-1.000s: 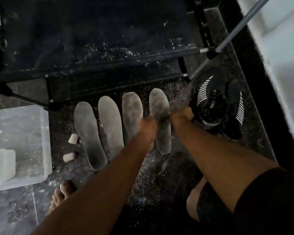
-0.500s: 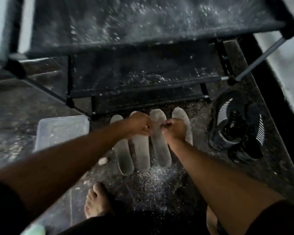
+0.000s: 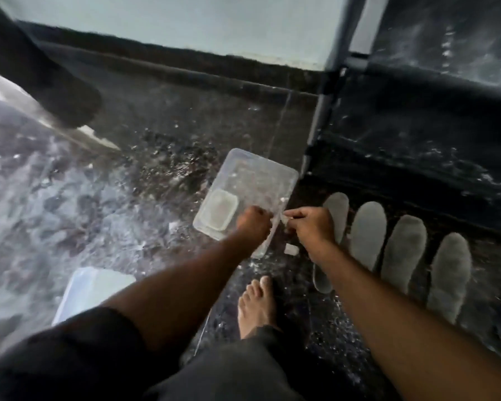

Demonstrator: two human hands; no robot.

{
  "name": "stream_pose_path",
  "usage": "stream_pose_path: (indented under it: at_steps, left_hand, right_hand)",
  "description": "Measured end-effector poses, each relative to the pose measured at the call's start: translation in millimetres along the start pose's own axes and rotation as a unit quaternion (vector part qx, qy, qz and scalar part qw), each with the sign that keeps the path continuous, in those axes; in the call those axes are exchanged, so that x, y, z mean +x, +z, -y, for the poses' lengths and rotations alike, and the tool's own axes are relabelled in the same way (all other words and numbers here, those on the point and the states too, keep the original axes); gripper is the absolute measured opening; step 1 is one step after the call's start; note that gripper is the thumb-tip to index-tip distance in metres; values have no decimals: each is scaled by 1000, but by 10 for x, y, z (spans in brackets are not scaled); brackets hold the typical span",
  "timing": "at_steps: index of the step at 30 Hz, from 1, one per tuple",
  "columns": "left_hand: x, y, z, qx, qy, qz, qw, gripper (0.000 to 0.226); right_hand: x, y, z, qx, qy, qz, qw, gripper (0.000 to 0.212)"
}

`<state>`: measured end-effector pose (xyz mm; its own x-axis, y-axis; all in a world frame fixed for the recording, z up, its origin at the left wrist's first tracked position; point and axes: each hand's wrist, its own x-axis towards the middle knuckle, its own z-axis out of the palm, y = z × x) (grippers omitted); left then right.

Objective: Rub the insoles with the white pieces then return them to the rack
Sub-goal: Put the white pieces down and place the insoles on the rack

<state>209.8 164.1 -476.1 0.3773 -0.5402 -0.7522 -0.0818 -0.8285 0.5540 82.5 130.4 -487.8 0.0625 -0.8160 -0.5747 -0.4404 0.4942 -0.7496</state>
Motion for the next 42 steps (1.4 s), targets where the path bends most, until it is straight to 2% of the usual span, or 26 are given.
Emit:
stream_pose_path:
  at_steps: [2, 3, 5, 7, 10, 13, 21, 25, 29, 32, 38, 42]
  left_hand:
    - [241, -155, 347, -38, -1, -84, 996, 41]
    - [221, -241, 394, -70, 0, -113, 991, 41]
    - [204, -449, 463, -121, -8, -154, 981, 27]
    - [241, -648, 536, -161, -26, -184, 969, 30]
    - [399, -841, 711, -218, -43, -188, 957, 32]
    - [471, -943, 772, -187, -34, -186, 964, 31]
    - [572, -942, 891, -173, -16, -177, 969, 32]
    - [558, -946, 887, -164, -9, -176, 971, 30]
    - [514, -846, 774, -115, 5, -179, 977, 23]
    - [426, -743, 611, -132, 12, -158, 979, 22]
    - [90, -360, 137, -171, 26, -64, 983, 17]
    - [-216, 97, -129, -143, 40, 23, 989, 17]
  right_hand:
    - [37, 361, 123, -6, -24, 35, 999, 21]
    - [53, 510, 180, -14, -37, 42, 998, 21]
    - [95, 850, 254, -60, -76, 50, 994, 20]
    - [112, 1125, 316, -117, -127, 61, 983, 15]
    - [158, 1428, 364, -184, -185, 76, 962, 7]
    - [207, 1629, 325, -221, -222, 85, 946, 4]
    - [362, 1846, 162, -284, -232, 83, 927, 13]
    - [311, 1858, 225, -260, -191, 63, 945, 16]
    - [216, 1603, 250, -219, -189, 76, 954, 4]
    - [196, 1330, 252, -214, -187, 77, 956, 12]
    - [105, 381, 297, -236, -145, 15, 961, 16]
    - [-100, -399, 111, -182, -105, -37, 977, 16]
